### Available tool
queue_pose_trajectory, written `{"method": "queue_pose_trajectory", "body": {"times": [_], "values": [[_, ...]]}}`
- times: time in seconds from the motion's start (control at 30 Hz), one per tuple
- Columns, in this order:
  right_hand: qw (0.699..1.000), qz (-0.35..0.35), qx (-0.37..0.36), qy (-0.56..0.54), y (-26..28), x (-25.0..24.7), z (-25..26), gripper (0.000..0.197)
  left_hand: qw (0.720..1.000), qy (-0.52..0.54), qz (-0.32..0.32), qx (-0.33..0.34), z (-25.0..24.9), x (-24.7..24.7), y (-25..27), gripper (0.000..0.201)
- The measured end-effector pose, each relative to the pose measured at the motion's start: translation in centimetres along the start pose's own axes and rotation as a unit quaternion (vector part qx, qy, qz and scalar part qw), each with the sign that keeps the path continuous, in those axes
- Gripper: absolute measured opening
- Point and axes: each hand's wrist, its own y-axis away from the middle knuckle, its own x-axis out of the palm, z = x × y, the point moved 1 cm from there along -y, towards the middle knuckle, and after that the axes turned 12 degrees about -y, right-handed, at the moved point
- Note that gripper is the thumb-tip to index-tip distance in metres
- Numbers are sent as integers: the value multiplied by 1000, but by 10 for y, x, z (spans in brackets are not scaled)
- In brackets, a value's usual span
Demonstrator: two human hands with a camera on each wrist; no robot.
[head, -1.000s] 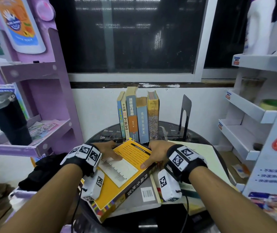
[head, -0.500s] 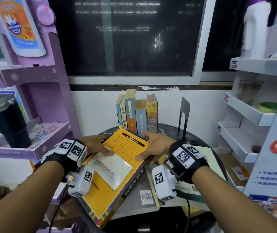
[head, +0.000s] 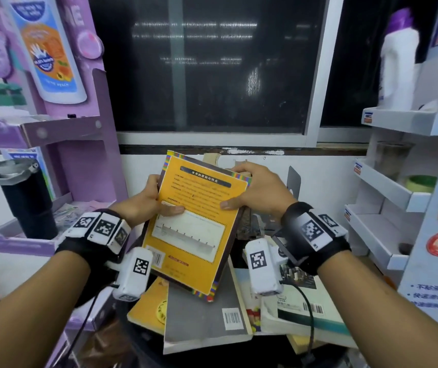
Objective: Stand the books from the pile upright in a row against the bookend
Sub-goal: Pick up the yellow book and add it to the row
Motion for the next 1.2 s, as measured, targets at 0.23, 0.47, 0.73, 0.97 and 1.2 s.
{"method": "queue_pose_trajectory", "body": {"times": [0.23,0.47,0.73,0.97,1.2], "values": [[995,43,-37,-80,19,-27,8,48,989,140,-2,49,-4,26,-10,71],[996,46,-44,-64,25,-49,19,56,982,171,20,78,-19,44,-24,91],[995,-52,-80,17,21,-68,29,51,988,126,10,92,-44,65,-48,73],[989,-113,-82,54,13,-75,24,52,993,85,-21,80,-59,83,-75,66],[980,-166,-80,76,1,-92,19,47,991,76,-79,79,-69,101,-98,57]]}}
